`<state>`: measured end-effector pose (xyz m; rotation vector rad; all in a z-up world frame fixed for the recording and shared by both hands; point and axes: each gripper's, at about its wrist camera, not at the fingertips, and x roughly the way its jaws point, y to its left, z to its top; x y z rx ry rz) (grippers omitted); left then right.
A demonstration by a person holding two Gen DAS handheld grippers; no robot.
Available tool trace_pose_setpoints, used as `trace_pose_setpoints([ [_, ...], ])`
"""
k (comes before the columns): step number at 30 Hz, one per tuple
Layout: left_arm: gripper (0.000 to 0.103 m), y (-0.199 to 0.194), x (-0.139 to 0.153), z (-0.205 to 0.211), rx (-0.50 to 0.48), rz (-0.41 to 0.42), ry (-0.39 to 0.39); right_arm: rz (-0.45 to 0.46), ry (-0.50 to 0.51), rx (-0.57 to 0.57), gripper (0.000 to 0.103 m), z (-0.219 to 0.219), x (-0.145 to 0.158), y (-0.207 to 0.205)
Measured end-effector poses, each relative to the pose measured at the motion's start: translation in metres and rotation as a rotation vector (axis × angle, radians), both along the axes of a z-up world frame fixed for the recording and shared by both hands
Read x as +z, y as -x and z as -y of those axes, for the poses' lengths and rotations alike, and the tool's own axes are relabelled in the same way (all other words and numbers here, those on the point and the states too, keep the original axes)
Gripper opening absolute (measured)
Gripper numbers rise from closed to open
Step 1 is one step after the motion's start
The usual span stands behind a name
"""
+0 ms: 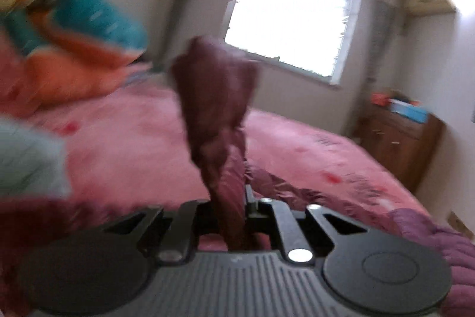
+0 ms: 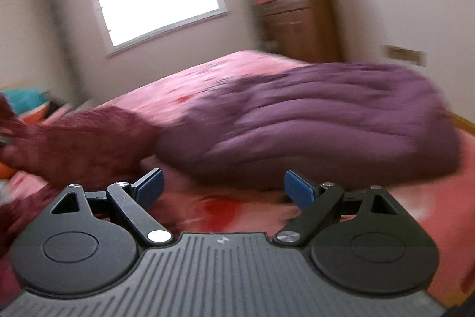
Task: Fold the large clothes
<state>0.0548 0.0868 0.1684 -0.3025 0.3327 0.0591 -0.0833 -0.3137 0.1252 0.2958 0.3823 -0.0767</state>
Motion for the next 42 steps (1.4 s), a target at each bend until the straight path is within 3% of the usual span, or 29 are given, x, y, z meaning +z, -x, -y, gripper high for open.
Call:
trace_pose_setpoints([
  [6,0.007,0.003,-0.05,-0.045,0.06,-0.081,0.046,-0.034,0.061,0.31,0.103,-0.086,-0.004,-0.043],
  [11,0.007,-0.001,-0.071,-0.043,0.001,-0.087,0.076,-0.089,0.123,0.435,0.103,-0.141,-0.017,-0.076],
  [15,0.007,-0.002,-0.075,-0.047,-0.053,-0.058,0.083,-0.044,0.237,0.388,0.103,-0.172,-0.013,-0.094],
  [18,0.007,-0.011,-0.08,-0.042,-0.09,-0.044,0.09,-0.028,0.214,0.355,0.103,-0.19,-0.007,-0.113],
  [22,0.007,-0.021,-0.086,-0.039,-0.138,-0.043,0.098,-0.027,0.152,0.444,0.103,-0.201,-0.007,-0.133],
  [24,0.007,-0.024,-0.092,-0.039,-0.146,-0.064,0.106,-0.063,0.161,0.463,0.103,-0.206,-0.012,-0.146],
  [30,0.011,-0.032,-0.106,-0.03,-0.183,-0.138,0.103,-0.162,0.284,0.304,0.103,-0.197,-0.032,-0.176],
  [34,0.013,-0.035,-0.109,-0.025,-0.192,-0.162,0.076,-0.19,0.336,0.276,0.103,-0.2,-0.046,-0.179],
  [42,0.018,-0.043,-0.099,-0.026,-0.185,-0.101,0.003,-0.194,0.358,0.229,0.103,-0.213,-0.057,-0.191],
])
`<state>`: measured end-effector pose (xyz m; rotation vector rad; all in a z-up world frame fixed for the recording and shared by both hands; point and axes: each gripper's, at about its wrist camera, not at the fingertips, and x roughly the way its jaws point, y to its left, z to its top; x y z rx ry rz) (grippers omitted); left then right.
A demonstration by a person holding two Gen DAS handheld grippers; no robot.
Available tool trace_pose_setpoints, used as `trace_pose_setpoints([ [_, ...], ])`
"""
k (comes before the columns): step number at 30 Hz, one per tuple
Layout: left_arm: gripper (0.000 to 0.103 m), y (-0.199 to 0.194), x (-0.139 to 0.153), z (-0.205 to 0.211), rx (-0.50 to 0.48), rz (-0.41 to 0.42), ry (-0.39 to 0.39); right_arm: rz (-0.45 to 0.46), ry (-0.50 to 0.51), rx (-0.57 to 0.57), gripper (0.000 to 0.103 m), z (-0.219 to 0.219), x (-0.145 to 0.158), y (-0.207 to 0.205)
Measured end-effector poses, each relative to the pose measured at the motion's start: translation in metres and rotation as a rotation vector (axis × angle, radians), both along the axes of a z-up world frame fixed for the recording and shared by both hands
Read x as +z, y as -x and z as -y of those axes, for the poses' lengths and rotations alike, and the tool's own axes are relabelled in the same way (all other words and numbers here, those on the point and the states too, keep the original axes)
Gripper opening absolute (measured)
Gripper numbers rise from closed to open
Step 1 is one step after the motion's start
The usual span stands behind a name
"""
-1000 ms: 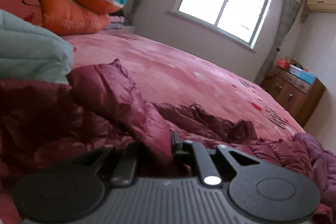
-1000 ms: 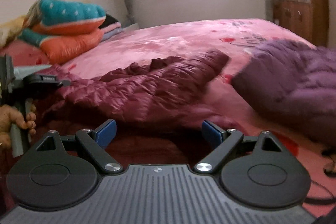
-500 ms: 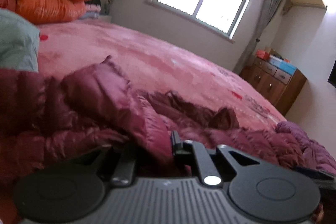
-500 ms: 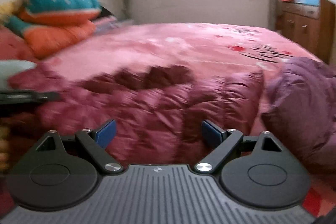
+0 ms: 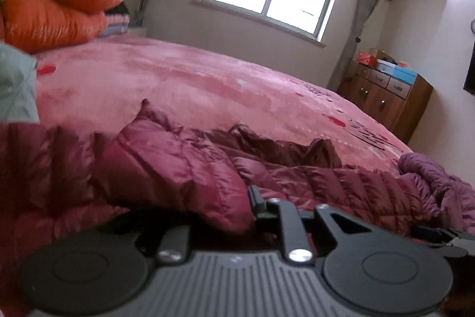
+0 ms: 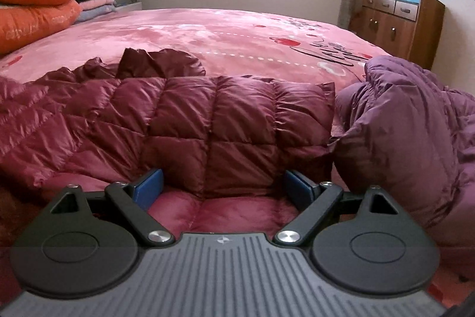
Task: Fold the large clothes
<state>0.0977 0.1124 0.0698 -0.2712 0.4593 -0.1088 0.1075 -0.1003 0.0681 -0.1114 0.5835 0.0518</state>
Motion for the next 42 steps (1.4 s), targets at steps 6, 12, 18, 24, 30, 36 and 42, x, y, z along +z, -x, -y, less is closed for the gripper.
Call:
trace_pose_setpoints([
  [6,0.02,-0.019,-0.021,-0.007,0.013,-0.126,0.051,-0.026,0.027,-0.01,0.103,-0.005,-0.009,-0.004],
  [12,0.029,-0.01,-0.004,-0.016,0.059,-0.11,0.019,-0.001,0.016,-0.012,0.103,-0.003,-0.009,0.005],
  [18,0.034,0.012,0.032,-0.012,0.151,0.001,-0.229,0.001,0.008,-0.014,0.103,0.011,-0.022,-0.006],
  [24,0.033,0.017,0.037,-0.015,0.208,0.036,-0.322,0.004,0.002,-0.014,0.103,0.014,-0.023,-0.003],
  [30,0.033,0.01,0.011,0.003,0.054,-0.008,-0.292,0.003,-0.01,-0.013,0.103,0.016,-0.022,-0.004],
  [36,0.032,-0.004,-0.02,-0.002,0.031,-0.102,-0.28,0.004,-0.023,-0.018,0.103,0.017,-0.025,-0.007],
  [42,0.032,-0.011,-0.035,-0.007,0.029,-0.125,-0.248,0.006,-0.03,-0.021,0.103,0.018,-0.026,-0.012],
])
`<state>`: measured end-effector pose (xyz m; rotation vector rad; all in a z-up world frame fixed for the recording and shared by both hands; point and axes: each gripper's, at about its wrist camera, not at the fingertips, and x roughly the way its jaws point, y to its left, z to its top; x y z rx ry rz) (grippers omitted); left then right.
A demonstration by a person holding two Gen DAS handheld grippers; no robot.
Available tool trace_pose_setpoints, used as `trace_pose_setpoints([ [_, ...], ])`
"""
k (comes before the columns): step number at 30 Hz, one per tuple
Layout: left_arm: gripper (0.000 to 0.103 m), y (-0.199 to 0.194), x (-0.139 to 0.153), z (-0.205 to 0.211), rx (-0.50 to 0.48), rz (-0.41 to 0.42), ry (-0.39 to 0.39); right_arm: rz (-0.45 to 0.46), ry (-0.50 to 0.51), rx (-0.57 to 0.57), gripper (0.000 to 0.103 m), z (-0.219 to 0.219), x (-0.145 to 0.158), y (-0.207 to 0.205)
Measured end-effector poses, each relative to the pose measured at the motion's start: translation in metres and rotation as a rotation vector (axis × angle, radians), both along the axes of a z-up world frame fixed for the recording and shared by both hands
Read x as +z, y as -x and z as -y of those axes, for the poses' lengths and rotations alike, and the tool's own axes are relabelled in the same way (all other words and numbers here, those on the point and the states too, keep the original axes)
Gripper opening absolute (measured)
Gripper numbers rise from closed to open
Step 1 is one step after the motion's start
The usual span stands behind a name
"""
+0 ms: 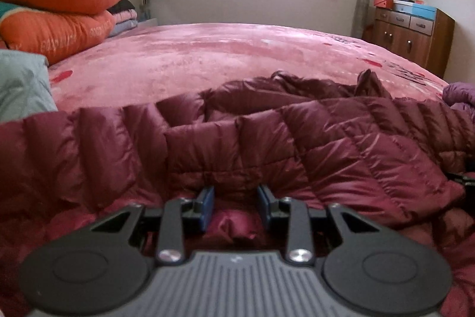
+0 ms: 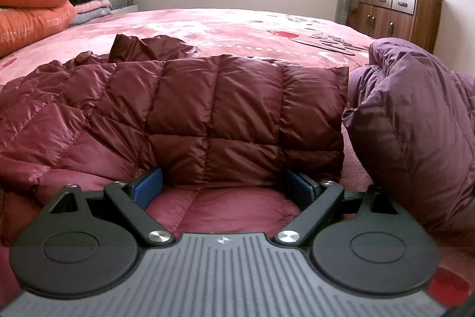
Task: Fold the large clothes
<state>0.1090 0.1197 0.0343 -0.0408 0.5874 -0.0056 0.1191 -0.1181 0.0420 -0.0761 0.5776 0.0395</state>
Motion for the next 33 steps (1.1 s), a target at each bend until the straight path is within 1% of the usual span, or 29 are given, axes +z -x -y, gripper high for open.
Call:
trace_pose_setpoints([
  [3,0.032,-0.001,-0.004,-0.001,0.002,0.001,0.019,0.001,-0.001,0.0,0.103,0.0,0.0,0.0],
  [5,0.031,0.002,-0.002,0.001,0.006,0.008,0.008,0.003,0.0,-0.002,0.103,0.0,0.0,-0.002],
  [8,0.031,0.011,0.007,0.007,0.026,0.042,-0.041,-0.001,0.016,-0.005,0.103,-0.002,0.0,-0.005],
  [12,0.031,0.032,0.023,0.013,0.018,0.084,-0.04,-0.031,0.033,-0.008,0.103,-0.004,0.01,-0.006],
  [13,0.031,0.039,0.028,0.016,0.012,0.098,-0.041,-0.034,0.044,-0.018,0.103,-0.006,0.015,-0.003],
  [15,0.031,0.052,0.038,0.023,-0.017,0.124,-0.036,-0.013,0.042,-0.033,0.103,-0.007,0.029,0.013],
  [17,0.031,0.063,0.045,0.035,-0.062,0.129,-0.03,0.009,0.039,-0.035,0.103,-0.007,0.041,0.035],
  [19,0.031,0.075,0.05,0.05,-0.103,0.132,-0.043,0.023,0.055,-0.062,0.103,-0.004,0.051,0.061],
  [21,0.031,0.089,0.051,0.063,-0.142,0.114,-0.051,0.024,0.038,-0.066,0.103,0.001,0.057,0.085],
  [24,0.032,0.111,0.045,0.081,-0.189,0.059,-0.053,0.01,-0.024,-0.088,0.103,0.01,0.061,0.114],
  [26,0.032,0.127,0.038,0.09,-0.215,0.037,-0.081,-0.012,-0.056,-0.09,0.103,0.013,0.059,0.127],
  [29,0.032,0.148,0.028,0.1,-0.232,-0.002,-0.119,-0.035,-0.038,-0.08,0.103,0.008,0.05,0.139],
  [33,0.032,0.169,0.014,0.111,-0.241,0.004,-0.184,-0.095,-0.02,-0.052,0.103,0.001,0.03,0.144],
])
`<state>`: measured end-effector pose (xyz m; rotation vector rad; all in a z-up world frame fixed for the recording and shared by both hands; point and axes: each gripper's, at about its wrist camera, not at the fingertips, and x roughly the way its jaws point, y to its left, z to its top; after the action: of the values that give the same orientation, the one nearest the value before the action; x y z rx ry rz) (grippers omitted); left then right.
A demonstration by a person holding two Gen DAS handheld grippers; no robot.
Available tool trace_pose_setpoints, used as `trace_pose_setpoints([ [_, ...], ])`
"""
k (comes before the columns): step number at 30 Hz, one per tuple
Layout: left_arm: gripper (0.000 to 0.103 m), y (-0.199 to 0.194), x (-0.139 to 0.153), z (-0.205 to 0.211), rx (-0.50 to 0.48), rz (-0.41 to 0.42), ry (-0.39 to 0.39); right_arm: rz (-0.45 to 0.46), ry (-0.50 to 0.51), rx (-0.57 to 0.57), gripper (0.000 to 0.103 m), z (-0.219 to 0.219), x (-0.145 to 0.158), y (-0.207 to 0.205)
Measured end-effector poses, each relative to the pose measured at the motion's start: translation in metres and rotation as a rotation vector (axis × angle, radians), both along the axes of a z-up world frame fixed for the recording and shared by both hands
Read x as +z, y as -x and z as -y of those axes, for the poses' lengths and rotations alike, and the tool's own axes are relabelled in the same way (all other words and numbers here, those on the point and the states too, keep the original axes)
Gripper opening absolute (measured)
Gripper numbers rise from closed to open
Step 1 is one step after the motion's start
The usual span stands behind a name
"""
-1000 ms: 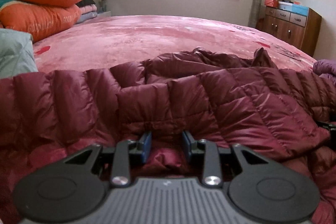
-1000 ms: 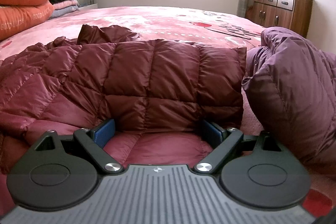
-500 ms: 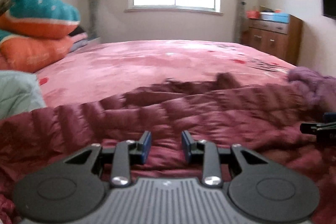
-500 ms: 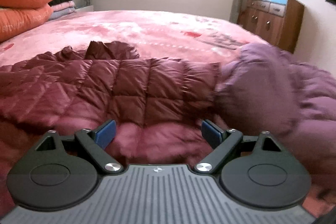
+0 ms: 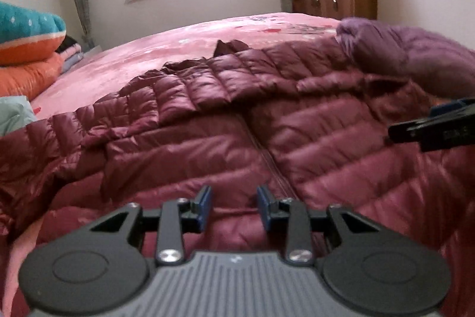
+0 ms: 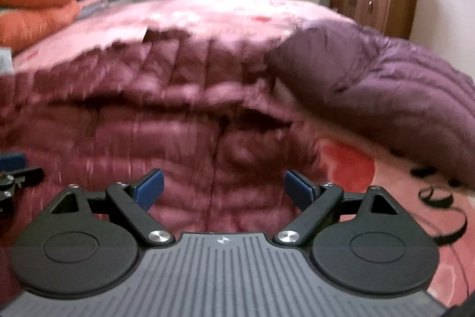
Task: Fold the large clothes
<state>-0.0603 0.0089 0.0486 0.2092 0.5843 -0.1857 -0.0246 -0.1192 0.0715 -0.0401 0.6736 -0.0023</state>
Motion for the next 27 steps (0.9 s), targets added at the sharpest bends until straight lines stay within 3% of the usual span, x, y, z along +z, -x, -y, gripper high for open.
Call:
trace_pose_setpoints([
  [3,0.032,0.007,-0.009,0.004,0.012,0.028,-0.022,-0.05,0.038,-0.001,0.103,-0.006,-0.019,-0.001],
  [11,0.034,0.012,-0.026,0.012,0.031,0.111,-0.074,0.029,0.103,0.009,0.103,-0.015,-0.043,0.003],
  [14,0.037,0.012,-0.025,0.01,0.043,0.111,-0.058,0.041,0.098,0.011,0.103,-0.016,-0.048,0.004],
  [18,0.045,0.016,-0.012,0.001,0.089,0.069,-0.004,0.042,0.058,0.019,0.103,-0.011,-0.048,0.005],
  [22,0.045,0.036,0.01,-0.015,0.138,0.095,0.034,0.038,0.035,0.016,0.103,0.005,-0.036,0.009],
  [27,0.048,0.063,0.046,-0.068,0.346,0.157,0.059,0.113,0.0,-0.004,0.103,0.009,-0.017,0.016],
])
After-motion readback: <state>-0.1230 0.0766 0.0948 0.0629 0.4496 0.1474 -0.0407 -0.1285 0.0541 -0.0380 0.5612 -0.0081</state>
